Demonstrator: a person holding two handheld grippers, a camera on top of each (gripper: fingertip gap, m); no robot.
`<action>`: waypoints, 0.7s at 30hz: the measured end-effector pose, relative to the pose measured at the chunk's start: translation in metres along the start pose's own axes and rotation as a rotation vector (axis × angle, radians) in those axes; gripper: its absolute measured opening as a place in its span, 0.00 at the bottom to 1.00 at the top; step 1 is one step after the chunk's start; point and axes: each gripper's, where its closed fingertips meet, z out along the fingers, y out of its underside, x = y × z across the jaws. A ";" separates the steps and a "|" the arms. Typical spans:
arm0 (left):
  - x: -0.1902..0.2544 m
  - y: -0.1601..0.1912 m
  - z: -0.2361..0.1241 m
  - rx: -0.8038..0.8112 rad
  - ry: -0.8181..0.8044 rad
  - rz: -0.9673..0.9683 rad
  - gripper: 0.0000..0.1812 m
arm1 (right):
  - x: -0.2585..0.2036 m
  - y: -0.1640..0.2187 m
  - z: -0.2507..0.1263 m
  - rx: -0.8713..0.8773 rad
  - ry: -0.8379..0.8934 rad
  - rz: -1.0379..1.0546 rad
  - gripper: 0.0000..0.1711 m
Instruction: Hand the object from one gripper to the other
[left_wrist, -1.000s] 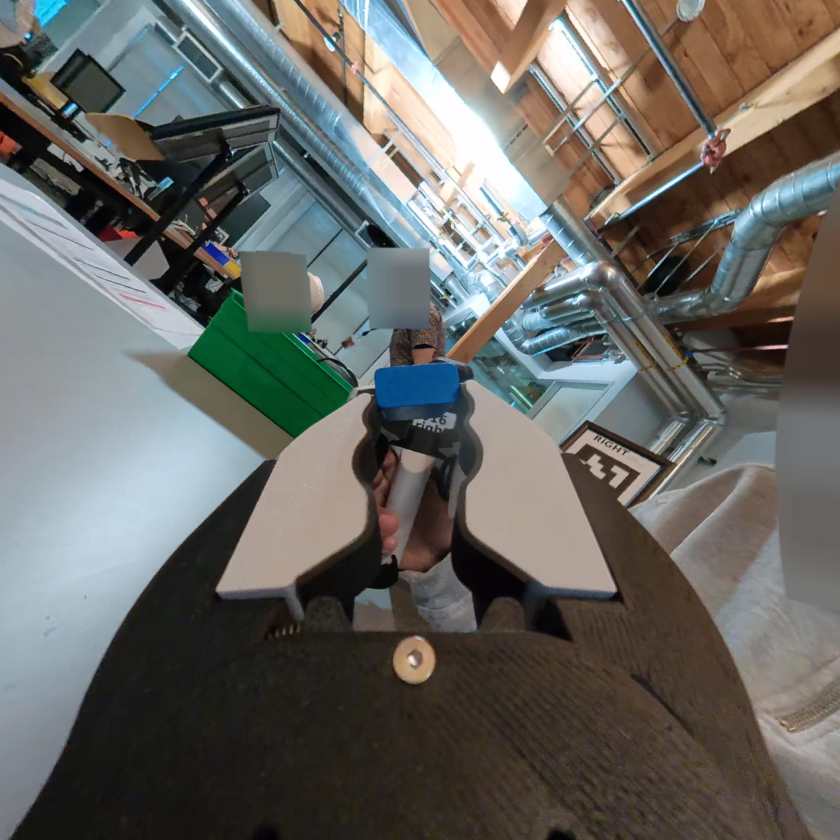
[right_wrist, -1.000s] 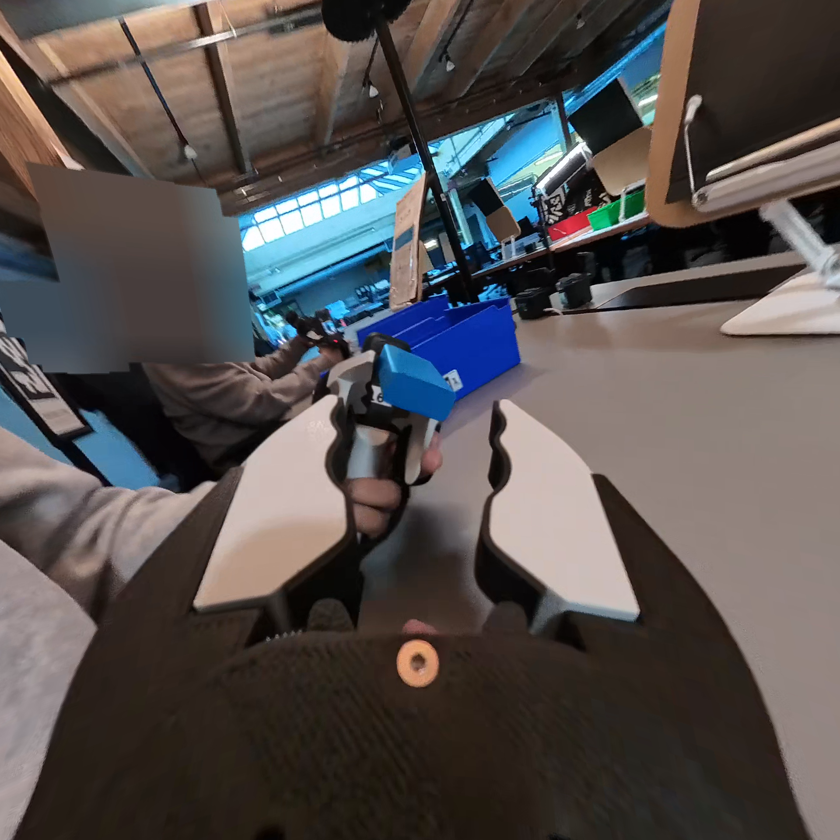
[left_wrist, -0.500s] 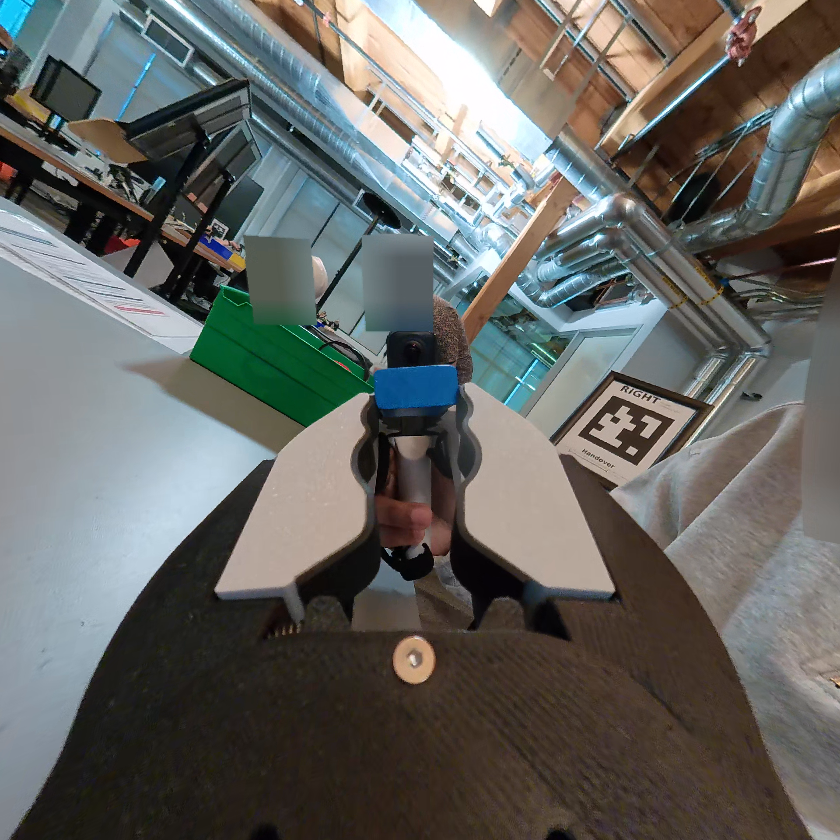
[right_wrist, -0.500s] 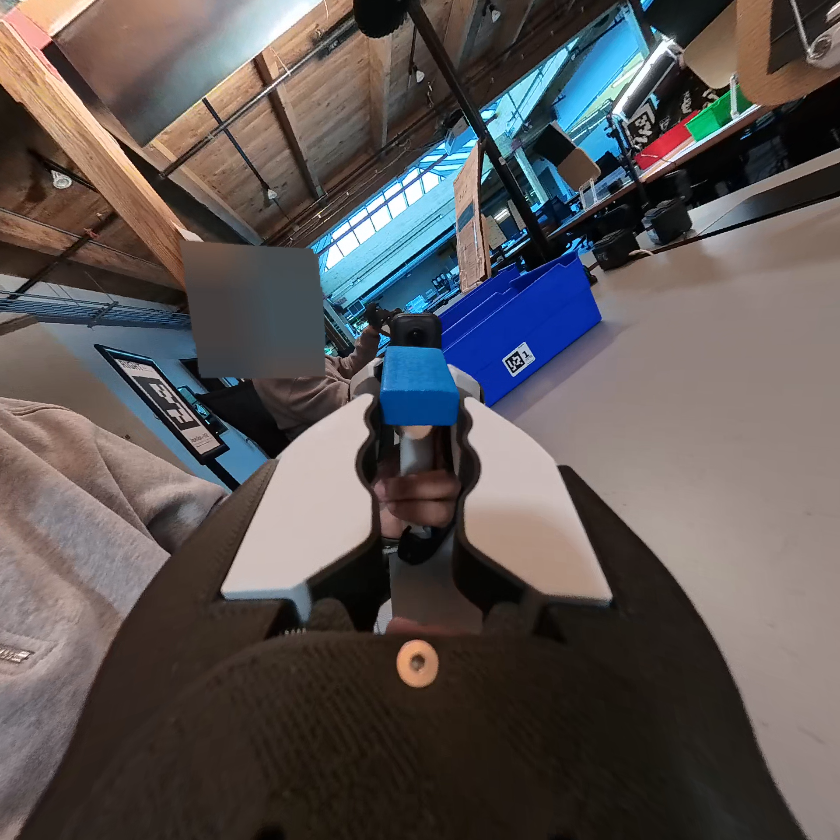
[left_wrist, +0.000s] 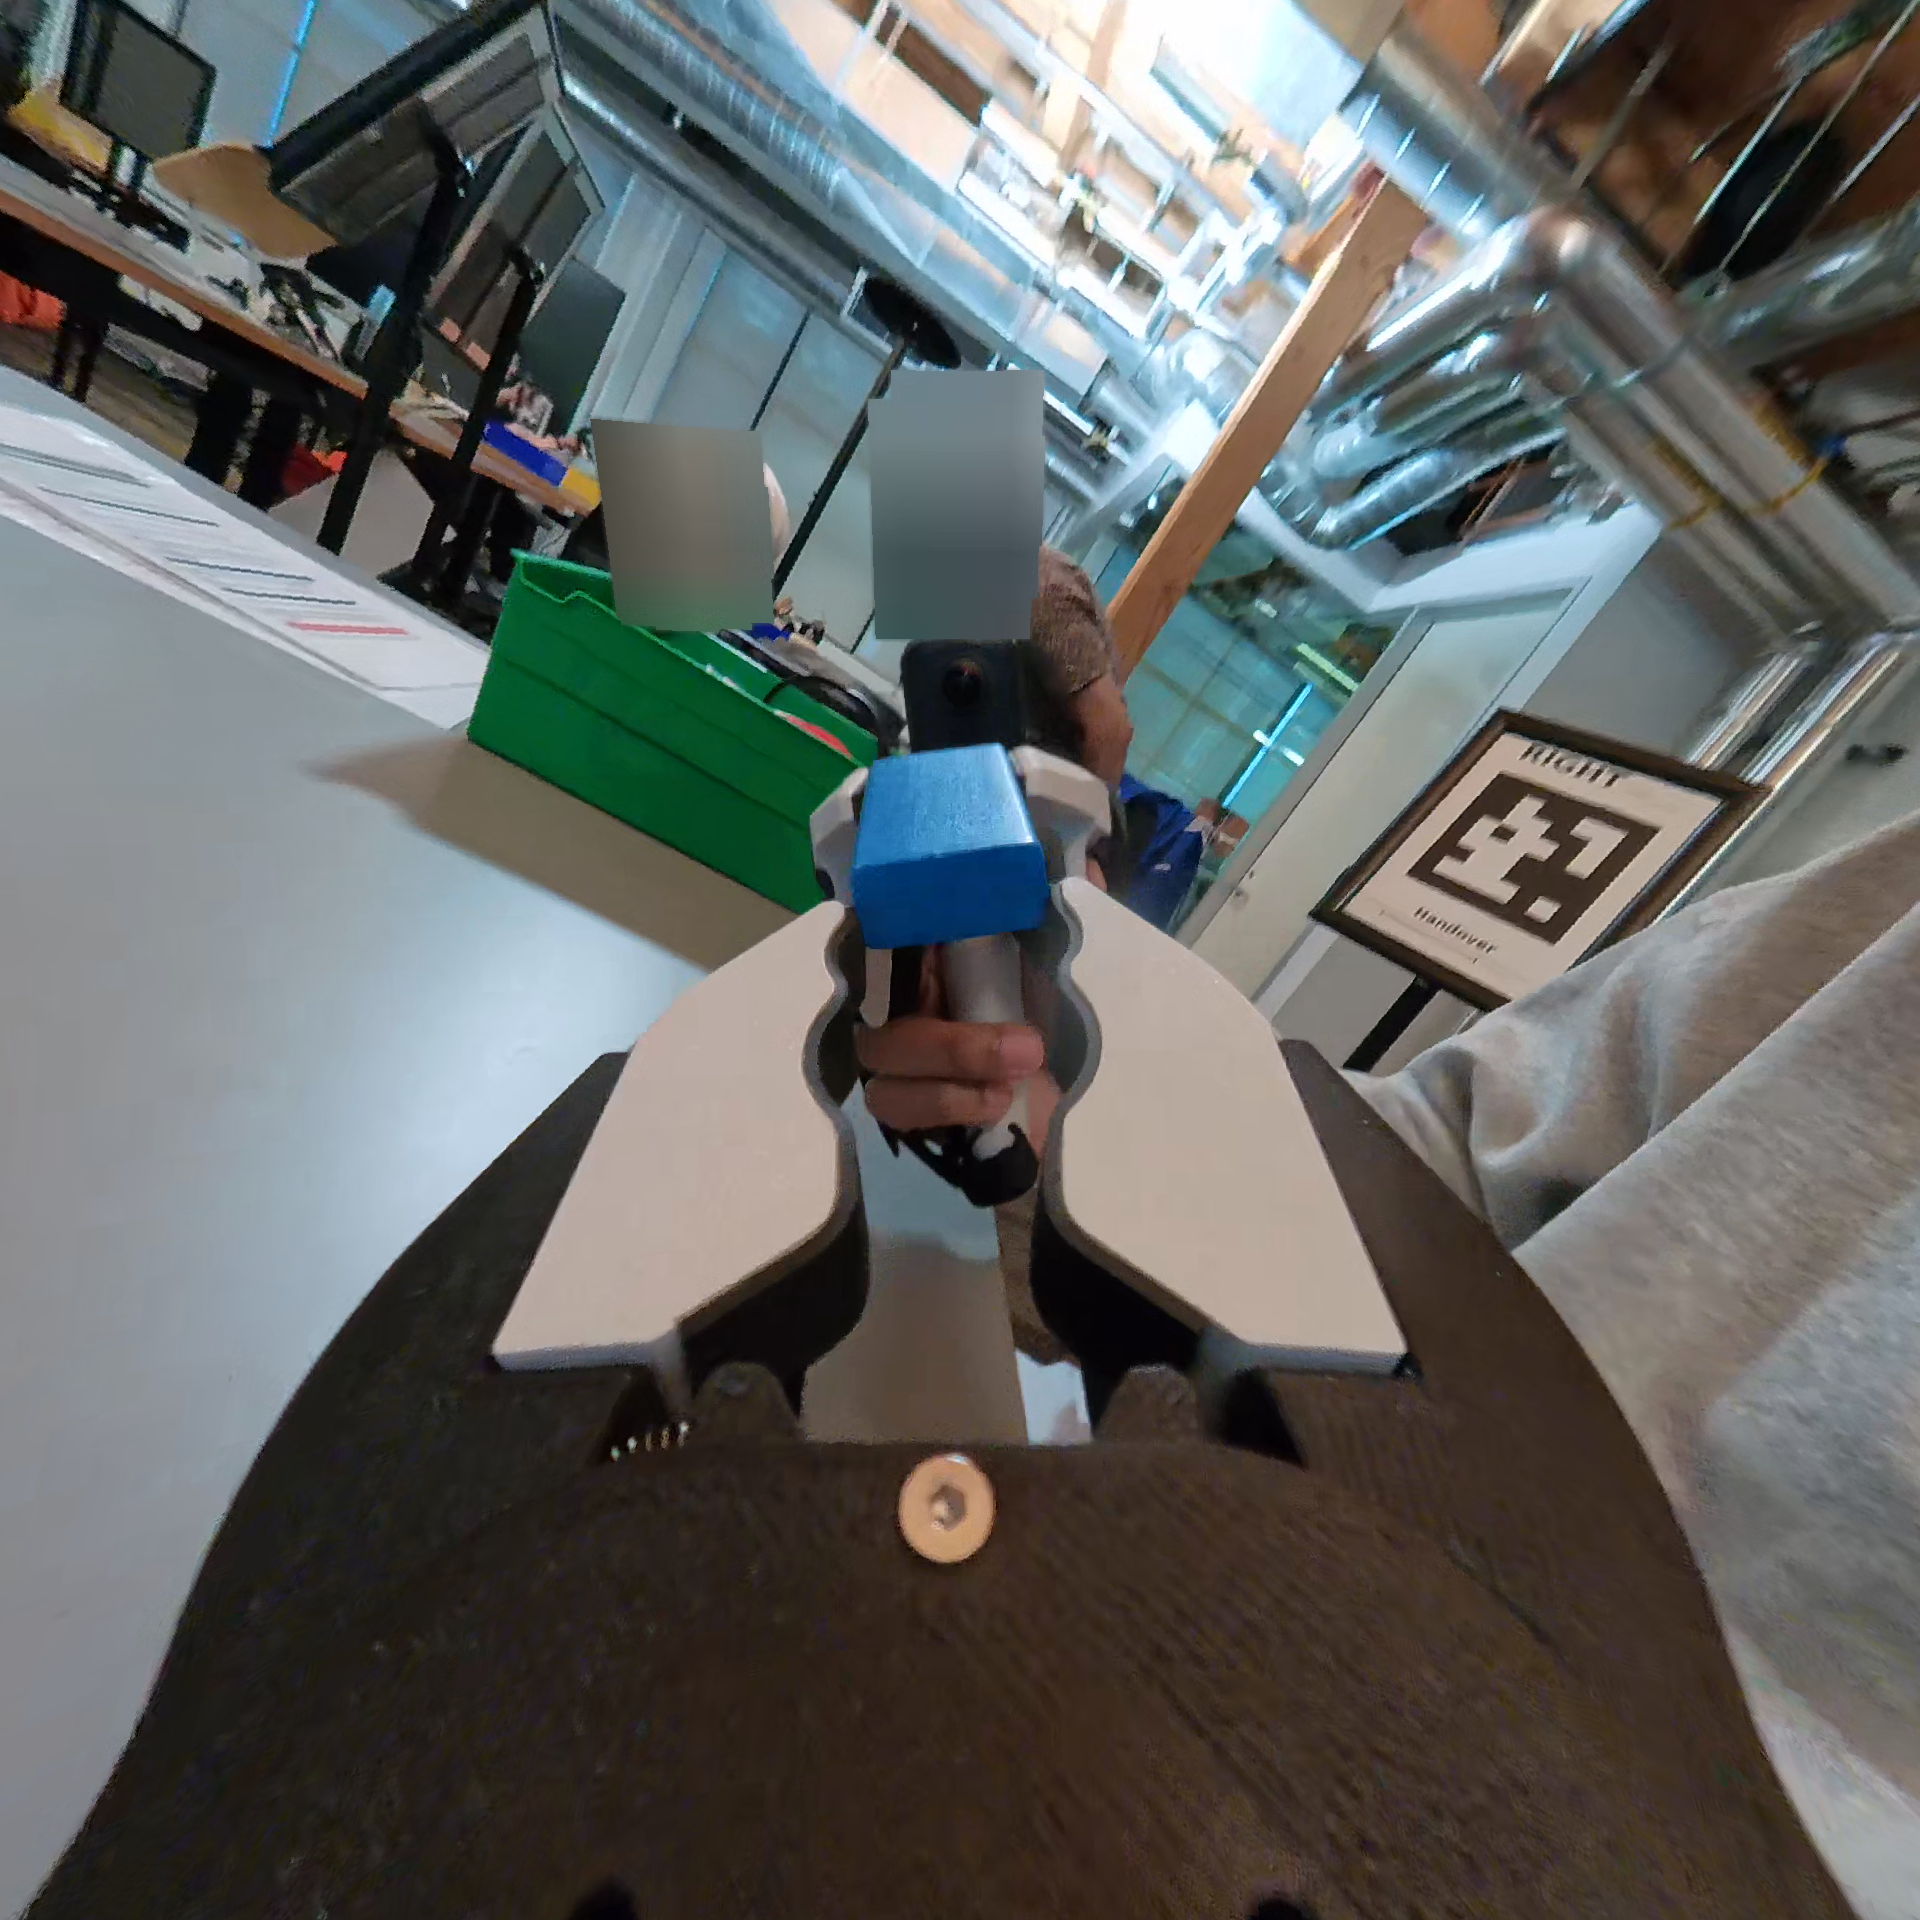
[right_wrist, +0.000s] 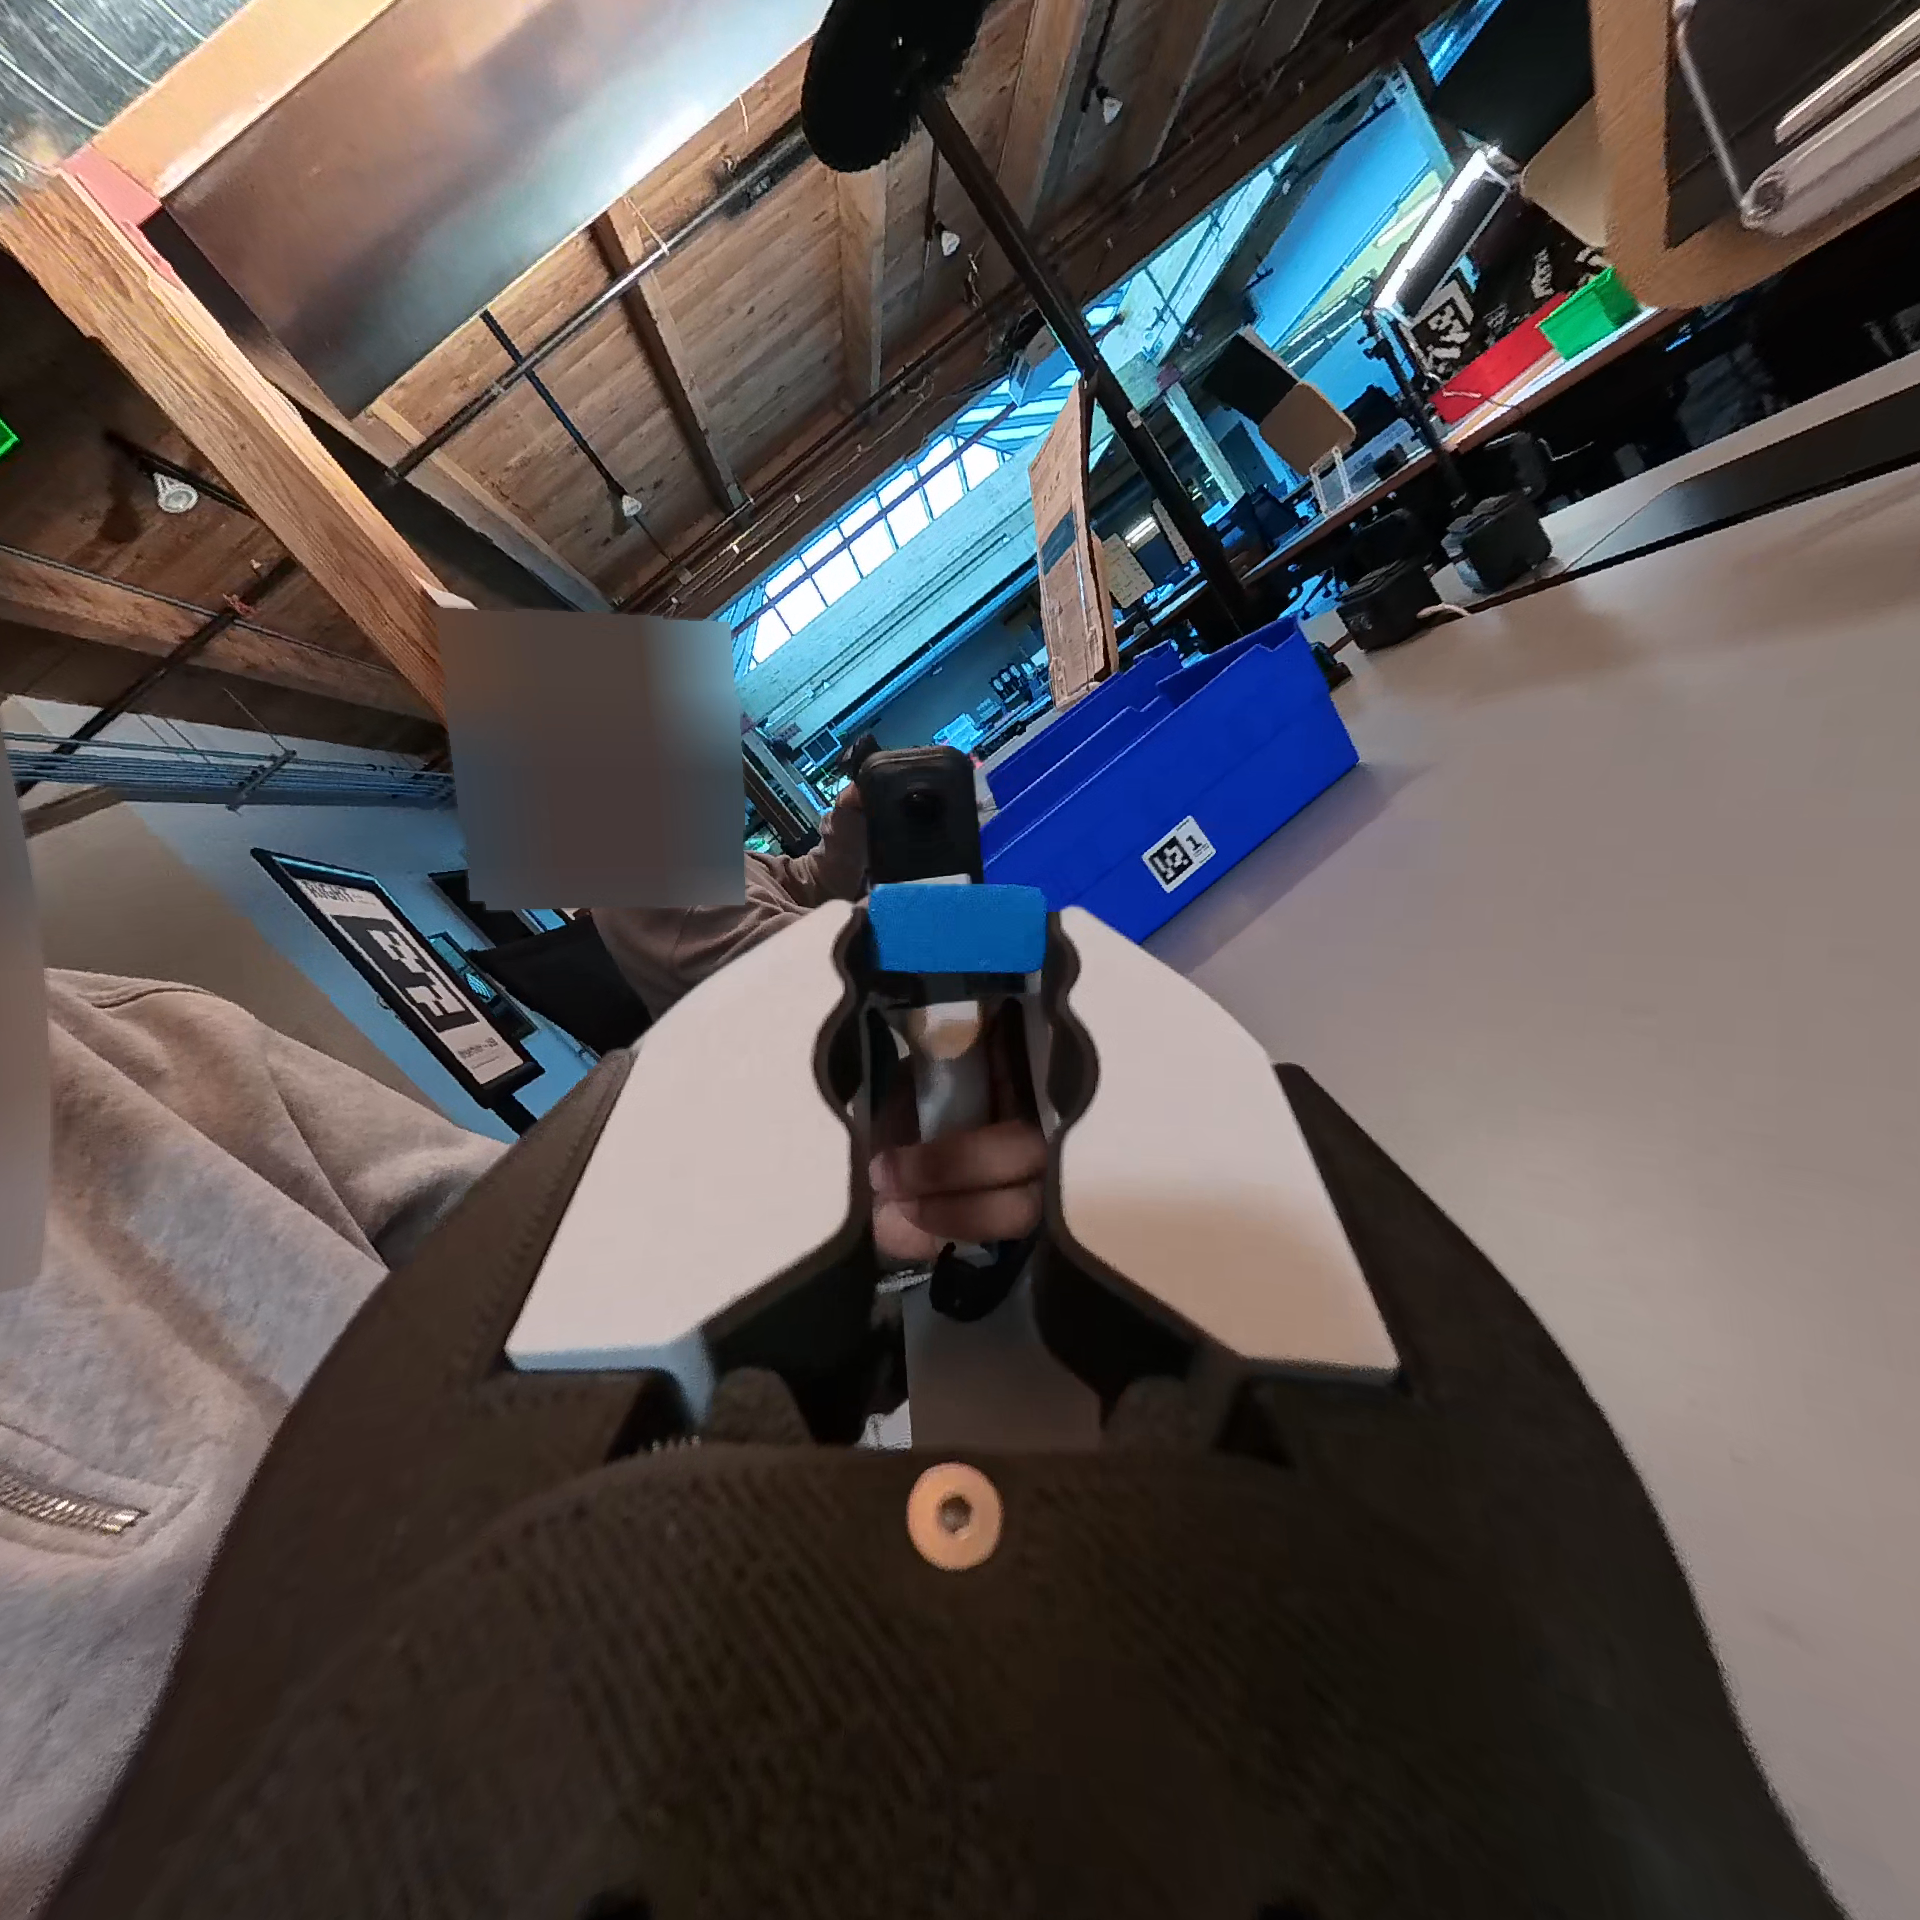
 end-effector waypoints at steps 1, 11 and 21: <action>0.000 0.002 0.001 -0.013 -0.006 0.009 0.18 | 0.000 -0.001 -0.001 0.003 0.000 0.000 0.19; -0.004 0.001 0.000 0.000 -0.022 -0.013 0.21 | 0.000 -0.006 -0.003 0.019 0.009 -0.016 0.18; -0.001 -0.001 -0.002 0.037 0.111 -0.258 0.18 | 0.001 -0.012 -0.008 0.042 0.033 -0.056 0.19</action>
